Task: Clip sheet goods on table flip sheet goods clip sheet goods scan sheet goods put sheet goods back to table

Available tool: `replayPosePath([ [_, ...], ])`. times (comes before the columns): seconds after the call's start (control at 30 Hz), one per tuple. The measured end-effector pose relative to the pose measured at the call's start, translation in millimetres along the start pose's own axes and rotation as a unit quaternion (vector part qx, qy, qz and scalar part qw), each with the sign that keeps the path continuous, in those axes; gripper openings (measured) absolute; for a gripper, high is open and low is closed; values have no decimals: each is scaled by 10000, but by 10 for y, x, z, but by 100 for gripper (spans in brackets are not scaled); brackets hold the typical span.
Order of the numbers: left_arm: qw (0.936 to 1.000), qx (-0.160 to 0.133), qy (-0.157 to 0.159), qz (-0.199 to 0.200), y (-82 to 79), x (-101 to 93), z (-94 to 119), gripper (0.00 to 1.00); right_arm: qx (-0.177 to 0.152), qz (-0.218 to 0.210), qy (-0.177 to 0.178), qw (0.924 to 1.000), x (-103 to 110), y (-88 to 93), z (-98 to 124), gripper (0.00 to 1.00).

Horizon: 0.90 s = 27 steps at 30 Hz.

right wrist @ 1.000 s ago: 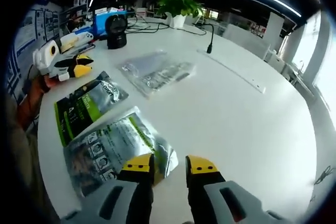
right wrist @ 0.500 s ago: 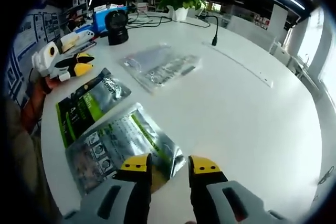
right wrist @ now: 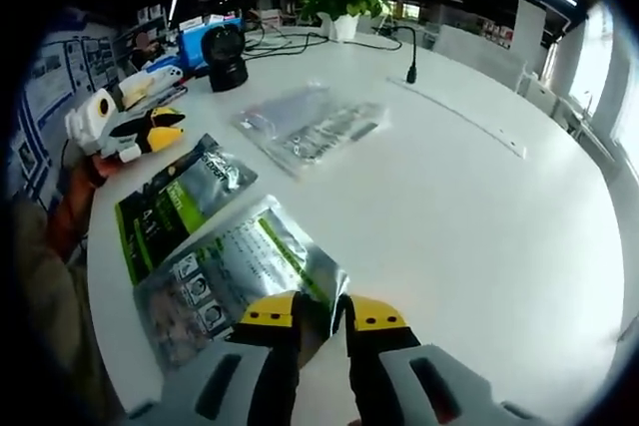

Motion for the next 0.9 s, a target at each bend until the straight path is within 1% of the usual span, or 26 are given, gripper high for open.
replayPosePath([
  [0.07,10000,2,4,-9,0,-3,-1,10,-18,-24,6,10000,16,9,4,10],
  [0.17,10000,-1,5,-13,-1,-4,-2,10,-85,91,37,9999,51,12,10,7],
  [0.33,10000,5,6,-19,1,-5,-6,10,-129,387,63,9991,108,-13,3,0],
  [0.37,10000,5,7,-21,1,-5,-6,10,-154,740,100,9971,119,-31,2,0],
  [0.5,10000,8,24,-43,1,-12,-9,10,-141,1001,243,9946,156,-35,2,0],
  [0.57,10000,19,35,-60,3,-17,-13,10,-128,1073,315,9936,155,-40,1,0],
  [0.73,10000,36,40,-69,7,-19,-14,11,-147,1084,472,9929,147,-37,6,0],
  [0.9,10000,28,20,-58,7,-14,-5,11,-158,1108,527,9923,141,-39,7,0],
])
Point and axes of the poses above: the point that each gripper's makers call its tool centre point, and the gripper's own axes: z roughly backward along the fingers, x roughly to its left, y roughly out of its underside, the point moved 6 cm from there along z, roughly backward along the fingers, and after that the axes turned 9 degrees about z, right-handed, at the moved point
